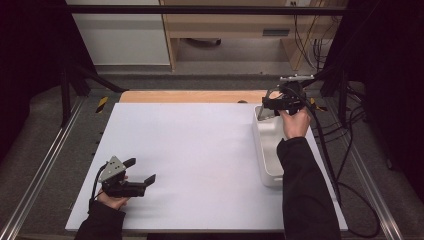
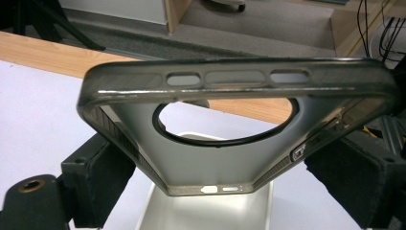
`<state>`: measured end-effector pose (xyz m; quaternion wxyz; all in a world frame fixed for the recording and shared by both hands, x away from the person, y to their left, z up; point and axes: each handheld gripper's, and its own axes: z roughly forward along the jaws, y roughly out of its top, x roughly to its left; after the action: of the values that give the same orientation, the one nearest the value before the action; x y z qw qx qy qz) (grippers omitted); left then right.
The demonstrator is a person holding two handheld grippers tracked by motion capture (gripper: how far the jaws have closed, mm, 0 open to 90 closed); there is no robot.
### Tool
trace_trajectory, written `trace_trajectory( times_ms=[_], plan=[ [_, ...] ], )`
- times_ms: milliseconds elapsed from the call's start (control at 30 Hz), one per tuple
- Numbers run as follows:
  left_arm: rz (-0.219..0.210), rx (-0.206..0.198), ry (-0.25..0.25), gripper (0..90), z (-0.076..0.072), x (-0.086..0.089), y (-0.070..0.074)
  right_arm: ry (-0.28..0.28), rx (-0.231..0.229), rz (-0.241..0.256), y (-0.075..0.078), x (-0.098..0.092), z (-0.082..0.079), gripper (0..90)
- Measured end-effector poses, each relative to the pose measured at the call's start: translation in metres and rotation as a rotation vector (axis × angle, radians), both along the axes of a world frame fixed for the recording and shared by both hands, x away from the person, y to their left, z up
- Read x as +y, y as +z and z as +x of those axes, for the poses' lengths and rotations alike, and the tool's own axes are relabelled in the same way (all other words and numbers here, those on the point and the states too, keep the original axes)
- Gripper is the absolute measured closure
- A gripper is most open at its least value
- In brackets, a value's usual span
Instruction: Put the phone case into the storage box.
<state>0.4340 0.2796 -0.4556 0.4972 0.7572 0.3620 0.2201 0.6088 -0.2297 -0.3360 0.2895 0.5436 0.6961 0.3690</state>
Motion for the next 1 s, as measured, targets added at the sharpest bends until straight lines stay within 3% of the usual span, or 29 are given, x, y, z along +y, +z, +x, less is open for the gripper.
trace_trajectory(
  times_ms=[400, 1000],
  plan=[
    [0.003, -0.001, -0.002, 1.2, 0.000, 0.000, 0.000, -0.022, 0.036, -0.017, -0.014, 0.006, 0.012, 11.5],
    [0.006, 0.001, -0.005, 1.2, 0.000, -0.001, -0.001, -0.045, 0.069, 0.018, -0.030, 0.005, 0.021, 11.5]
  ],
)
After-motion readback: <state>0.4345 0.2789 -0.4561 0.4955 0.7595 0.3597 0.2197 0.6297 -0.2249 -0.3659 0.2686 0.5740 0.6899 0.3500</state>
